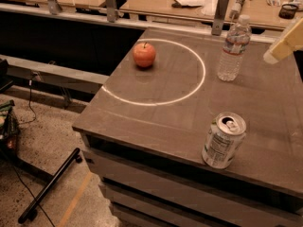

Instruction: Move water bottle near apple

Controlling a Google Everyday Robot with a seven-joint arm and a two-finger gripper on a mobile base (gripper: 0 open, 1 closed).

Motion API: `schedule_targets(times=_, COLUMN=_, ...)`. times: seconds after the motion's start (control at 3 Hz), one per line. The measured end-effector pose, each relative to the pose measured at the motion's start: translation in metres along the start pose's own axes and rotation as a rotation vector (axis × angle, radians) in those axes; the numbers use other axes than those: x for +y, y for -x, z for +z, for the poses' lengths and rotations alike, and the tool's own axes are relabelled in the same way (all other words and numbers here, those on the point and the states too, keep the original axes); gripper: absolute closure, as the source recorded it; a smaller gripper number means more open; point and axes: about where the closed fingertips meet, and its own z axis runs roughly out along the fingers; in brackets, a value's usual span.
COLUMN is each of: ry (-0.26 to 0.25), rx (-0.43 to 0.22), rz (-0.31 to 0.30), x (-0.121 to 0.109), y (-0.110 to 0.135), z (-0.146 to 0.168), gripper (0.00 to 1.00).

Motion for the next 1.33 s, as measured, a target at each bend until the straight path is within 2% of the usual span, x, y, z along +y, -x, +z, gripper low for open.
schedule_targets(times=0.33, ry=-0.011, rx=-0.123, rz=0.079, x=-0.046, y=0.013, z=0.038, gripper=0.00)
schedule_targets(times=0.67, ry=-0.041, rx=-0.205, rz=0.155, x=-0.070, y=0.011, z=0.080, gripper=0.00)
schedule_targets(times=1.0, ry=-0.041, rx=-0.205, rz=0.155, x=-0.070, y=0.011, z=0.080, gripper=0.00)
schedule_targets(times=1.33, ry=-0.011, rx=-0.252, rz=0.166, x=-0.062, y=0.017, z=0.086, gripper=0.00)
